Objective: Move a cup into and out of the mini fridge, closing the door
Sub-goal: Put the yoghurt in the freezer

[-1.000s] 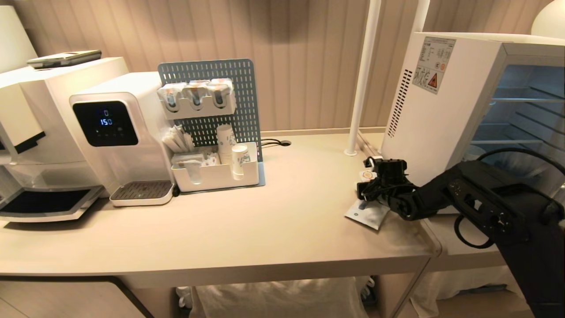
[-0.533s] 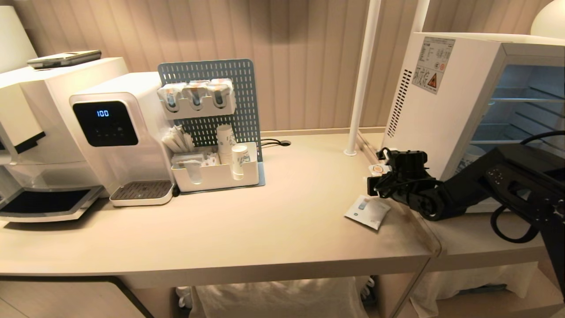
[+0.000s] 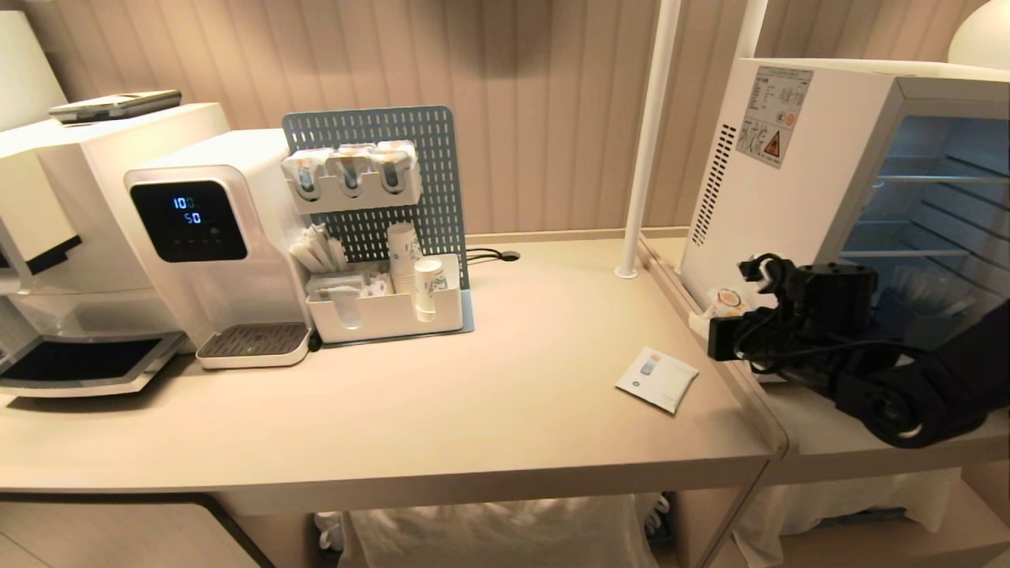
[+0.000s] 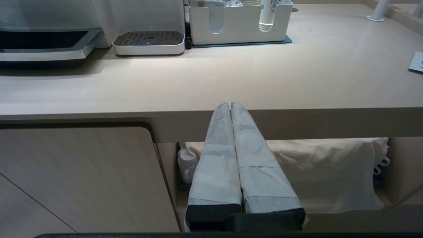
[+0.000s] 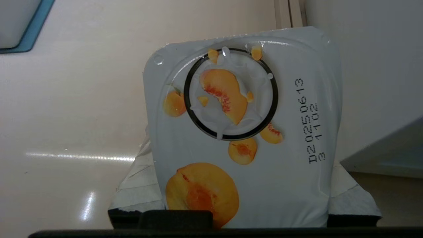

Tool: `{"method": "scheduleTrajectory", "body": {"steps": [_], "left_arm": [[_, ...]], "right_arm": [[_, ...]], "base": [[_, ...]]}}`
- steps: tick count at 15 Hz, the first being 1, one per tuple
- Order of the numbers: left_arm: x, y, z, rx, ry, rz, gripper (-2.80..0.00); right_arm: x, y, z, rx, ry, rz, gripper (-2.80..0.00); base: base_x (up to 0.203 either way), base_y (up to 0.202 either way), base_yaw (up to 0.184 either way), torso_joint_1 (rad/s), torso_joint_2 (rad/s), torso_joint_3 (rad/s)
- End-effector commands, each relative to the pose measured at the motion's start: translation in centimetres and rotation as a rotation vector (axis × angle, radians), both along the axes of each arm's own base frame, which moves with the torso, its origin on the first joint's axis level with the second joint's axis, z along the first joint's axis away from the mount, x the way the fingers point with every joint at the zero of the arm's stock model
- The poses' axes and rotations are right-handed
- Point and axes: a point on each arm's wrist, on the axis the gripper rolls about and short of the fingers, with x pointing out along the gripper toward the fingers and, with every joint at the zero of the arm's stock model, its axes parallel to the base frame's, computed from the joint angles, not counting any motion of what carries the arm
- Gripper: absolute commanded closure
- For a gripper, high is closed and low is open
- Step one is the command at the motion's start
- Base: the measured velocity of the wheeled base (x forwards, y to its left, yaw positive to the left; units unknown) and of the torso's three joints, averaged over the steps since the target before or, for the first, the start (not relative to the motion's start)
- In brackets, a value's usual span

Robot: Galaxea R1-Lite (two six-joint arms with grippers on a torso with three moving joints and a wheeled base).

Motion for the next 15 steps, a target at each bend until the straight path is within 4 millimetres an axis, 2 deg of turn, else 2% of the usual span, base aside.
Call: {"method": "scheduleTrajectory", "body": {"steps": [1,5,9,12,13,15], "left_arm": [[0.0,0.0,0.0,0.0,0.002,0.0,0.0],[0.0,0.0,0.0,0.0,0.002,0.0,0.0],[0.0,0.0,0.0,0.0,0.001,0.0,0.0],[0.0,0.0,0.0,0.0,0.001,0.002,0.0],[0.0,0.0,0.0,0.0,0.0,0.0,0.0],[0.0,0.0,0.0,0.0,0.001,0.0,0.0]], "right_arm": [[-4.6,-0.8,4.3,0.026,-0.107,0.004,0.0],[-12.9,-2.3,8.5,0.053,-0.229,0.004,0.0],[-22.7,-4.3,12.9,0.054,-0.308,-0.095,0.0],[-29.8,-6.0,14.2,0.044,-0.295,-0.282,0.0],[-31.7,-6.5,14.2,0.035,-0.293,-0.381,0.0],[-34.3,-7.3,13.9,0.033,-0.314,-0.508,0.0]], "base": [[0.0,0.0,0.0,0.0,0.0,0.0],[0.0,0.0,0.0,0.0,0.0,0.0],[0.0,0.0,0.0,0.0,0.0,0.0],[0.0,0.0,0.0,0.0,0.0,0.0],[0.0,0.0,0.0,0.0,0.0,0.0],[0.0,0.0,0.0,0.0,0.0,0.0]]}}
